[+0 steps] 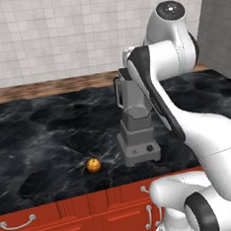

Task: Open the blender lid, put the orange in the blender, close the lid, and start the blender.

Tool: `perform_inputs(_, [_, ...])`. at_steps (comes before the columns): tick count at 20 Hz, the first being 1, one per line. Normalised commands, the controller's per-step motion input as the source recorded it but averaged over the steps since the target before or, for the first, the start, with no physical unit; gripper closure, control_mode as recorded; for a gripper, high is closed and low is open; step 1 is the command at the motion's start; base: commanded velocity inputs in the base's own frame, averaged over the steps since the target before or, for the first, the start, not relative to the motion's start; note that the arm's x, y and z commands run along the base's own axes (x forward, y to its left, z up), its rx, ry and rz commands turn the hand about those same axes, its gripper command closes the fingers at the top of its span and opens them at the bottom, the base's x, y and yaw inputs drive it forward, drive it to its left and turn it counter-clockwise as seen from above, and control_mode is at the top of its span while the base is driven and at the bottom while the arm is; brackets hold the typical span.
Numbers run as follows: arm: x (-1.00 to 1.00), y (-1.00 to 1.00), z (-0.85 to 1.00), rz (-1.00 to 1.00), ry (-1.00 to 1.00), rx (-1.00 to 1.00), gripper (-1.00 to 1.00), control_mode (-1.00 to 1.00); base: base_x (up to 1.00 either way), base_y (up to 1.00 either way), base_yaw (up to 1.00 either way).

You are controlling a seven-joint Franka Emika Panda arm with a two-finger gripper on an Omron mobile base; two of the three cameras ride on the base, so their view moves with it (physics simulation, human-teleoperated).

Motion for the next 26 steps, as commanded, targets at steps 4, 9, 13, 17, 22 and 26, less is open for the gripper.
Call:
perform_inputs(4, [0.36,0.0,-0.04,0.05,0.02,0.0,-1.0,-1.0,0.0,0.0,0.0])
perform_inputs(9, [0.4,0.0,-0.18,0.07,0.09,0.0,-1.0,-1.0,0.0,0.0,0.0])
perform_inputs(13, [0.44,0.0,-0.27,0.05,0.11,0.0,-1.0,-1.0,0.0,0.0,0.0])
perform_inputs(17, [0.37,0.0,-0.2,0.04,0.07,0.0,-1.0,-1.0,0.0,0.0,0.0])
perform_inputs(22, [0.13,0.0,-0.05,0.03,0.01,0.0,-1.0,-1.0,0.0,0.0,0.0])
perform_inputs(26, [0.08,0.0,-0.06,0.03,0.0,0.0,-1.0,-1.0,0.0,0.0,0.0])
